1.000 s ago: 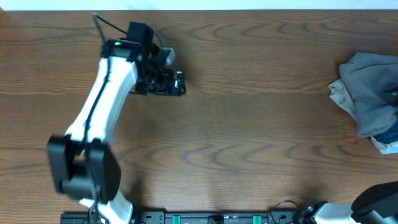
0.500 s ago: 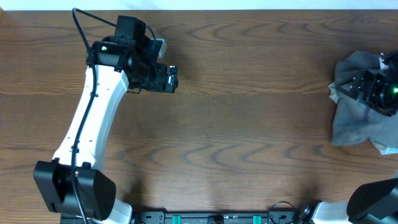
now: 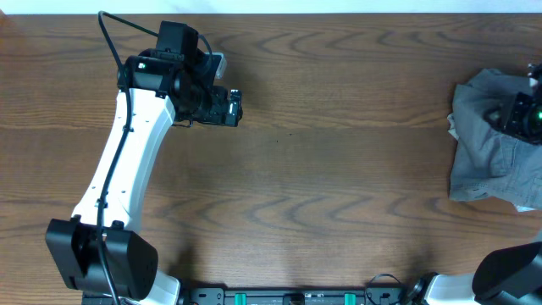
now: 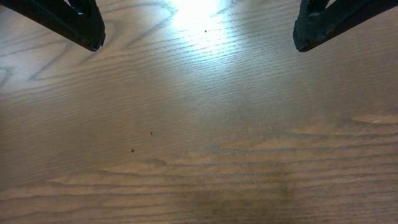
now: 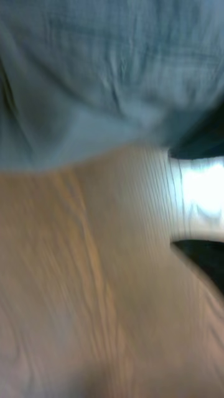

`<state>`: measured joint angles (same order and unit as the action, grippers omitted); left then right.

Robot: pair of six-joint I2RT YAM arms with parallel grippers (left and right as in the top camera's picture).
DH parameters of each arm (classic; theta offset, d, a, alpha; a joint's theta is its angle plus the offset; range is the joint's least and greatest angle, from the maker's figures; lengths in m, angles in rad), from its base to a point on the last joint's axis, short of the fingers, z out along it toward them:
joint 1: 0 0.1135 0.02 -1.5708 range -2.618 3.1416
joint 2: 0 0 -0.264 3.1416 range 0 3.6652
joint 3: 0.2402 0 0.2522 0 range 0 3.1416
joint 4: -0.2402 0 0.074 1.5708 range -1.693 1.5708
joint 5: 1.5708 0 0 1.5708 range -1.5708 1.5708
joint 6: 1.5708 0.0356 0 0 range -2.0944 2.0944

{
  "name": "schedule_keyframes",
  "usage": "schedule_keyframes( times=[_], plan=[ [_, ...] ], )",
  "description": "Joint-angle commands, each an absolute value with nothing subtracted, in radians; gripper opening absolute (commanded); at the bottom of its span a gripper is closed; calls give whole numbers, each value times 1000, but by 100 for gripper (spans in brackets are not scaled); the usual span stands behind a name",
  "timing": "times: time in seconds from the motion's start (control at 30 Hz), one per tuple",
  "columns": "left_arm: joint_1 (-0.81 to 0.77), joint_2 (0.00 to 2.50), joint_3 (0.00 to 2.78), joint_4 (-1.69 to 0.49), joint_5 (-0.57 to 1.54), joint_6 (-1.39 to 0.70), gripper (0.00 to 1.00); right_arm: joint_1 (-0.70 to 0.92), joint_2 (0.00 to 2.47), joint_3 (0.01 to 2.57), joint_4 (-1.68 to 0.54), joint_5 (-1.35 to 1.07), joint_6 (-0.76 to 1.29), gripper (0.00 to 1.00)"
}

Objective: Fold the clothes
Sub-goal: 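Place the trousers on the clothes stack at right and release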

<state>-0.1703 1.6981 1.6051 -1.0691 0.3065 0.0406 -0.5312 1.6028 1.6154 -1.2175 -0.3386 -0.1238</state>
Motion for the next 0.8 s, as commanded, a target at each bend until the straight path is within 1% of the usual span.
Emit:
schedule_keyframes(
  times=[0.0,0.03,0.13,0.17,0.2,0.27,0.33,0.37,0.43,0.53,0.77],
  plan=[
    [-167,1698,1617,-1071,294,31,98,-519,1660,1614,-1182,-121,-83,9],
    [-167,1698,1617,-1071,294,30,98,-525,1686,1607,-1159,-59,-82,2],
    [-167,1698,1617,-1071,295,20,98,-567,1798,1565,-1048,125,-6,1],
    [-167,1698,1617,-1072,295,20,98,-583,1830,1555,-1021,152,22,1],
    [-167,1698,1617,-1072,299,20,98,-609,1878,1546,-995,188,78,3],
    [-167,1698,1617,-1076,302,17,98,-656,1959,1547,-1003,238,149,4],
    [-167,1698,1617,-1087,302,17,98,-705,2017,1566,-1068,258,200,1],
    [-167,1698,1617,-1093,302,17,98,-728,2028,1572,-1082,255,224,1],
    [-167,1698,1617,-1095,302,17,98,-760,2019,1579,-1085,216,247,3],
    [-167,1698,1617,-1090,302,17,98,-783,1967,1618,-1080,96,233,6],
    [-167,1698,1617,-1092,301,17,98,-744,1792,1738,-1065,-271,43,23]
  ],
)
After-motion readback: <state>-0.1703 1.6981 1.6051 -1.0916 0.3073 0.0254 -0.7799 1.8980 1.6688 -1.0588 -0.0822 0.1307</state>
